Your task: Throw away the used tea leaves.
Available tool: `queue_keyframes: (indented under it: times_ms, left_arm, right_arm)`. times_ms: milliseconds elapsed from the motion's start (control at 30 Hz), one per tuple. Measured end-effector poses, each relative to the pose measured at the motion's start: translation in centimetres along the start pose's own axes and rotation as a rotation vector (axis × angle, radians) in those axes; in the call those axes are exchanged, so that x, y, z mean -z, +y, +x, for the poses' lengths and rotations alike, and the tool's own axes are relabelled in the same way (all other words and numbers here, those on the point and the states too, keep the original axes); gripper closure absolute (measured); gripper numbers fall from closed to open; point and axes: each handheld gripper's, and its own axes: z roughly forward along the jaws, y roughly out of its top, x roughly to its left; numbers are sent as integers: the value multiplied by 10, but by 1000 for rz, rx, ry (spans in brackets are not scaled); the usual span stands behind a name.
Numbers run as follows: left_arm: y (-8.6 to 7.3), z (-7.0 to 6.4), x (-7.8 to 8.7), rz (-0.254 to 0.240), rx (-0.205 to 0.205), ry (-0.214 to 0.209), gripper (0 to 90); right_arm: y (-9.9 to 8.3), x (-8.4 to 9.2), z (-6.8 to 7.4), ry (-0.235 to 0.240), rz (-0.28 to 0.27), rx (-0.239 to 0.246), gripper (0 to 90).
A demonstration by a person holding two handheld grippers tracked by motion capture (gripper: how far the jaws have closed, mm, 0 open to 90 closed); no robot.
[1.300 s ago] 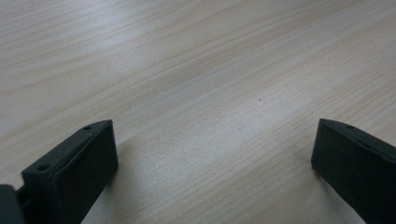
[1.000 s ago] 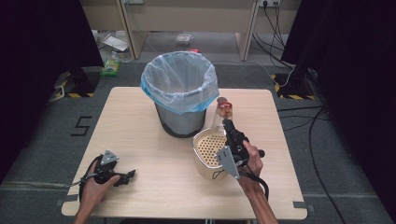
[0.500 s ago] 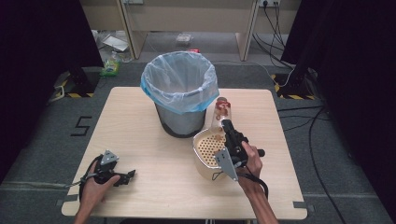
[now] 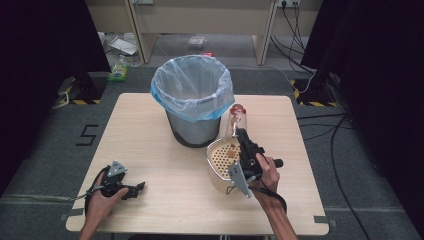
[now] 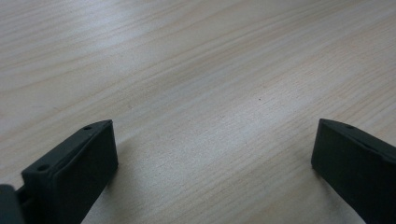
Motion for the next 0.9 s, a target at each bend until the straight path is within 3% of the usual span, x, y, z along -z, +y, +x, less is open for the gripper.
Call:
queue_keyframes:
  times_ms: [167,300,367,433,533,633,700,800,900]
  left_arm:
    - [0,0,0,0,0,0,0]
    - [0,0,0,-2,3,0,0]
    - [0,0,0,-2,3,0,0]
    - [0,0,0,-2,3,0,0]
    - [0,0,0,-1,1,0,0]
    - [0,0,0,0,0,0,0]
    - [0,0,0,0,0,0,0]
    - [0,0,0,0,0,0,0]
    - [0,0,0,0,0,0,0]
  right_arm:
    - [-3,-2,3,-3,17,25,879]
    - [-1,0,0,-23,-5,57,879]
    - [-5,-2,-1,-26,3,38,879]
    - [-2,3,-2,-54,-35,105,879]
    - [-6,-1,3,-33,-12,121,879]
    - [-1,0,2,-41,-34,117,879]
    - [-2,-4,1,-46,-7,94,879]
    - [-2,-5,0,-50,-8,110,879]
    - [-4,-6,-3,-26,23,54,878]
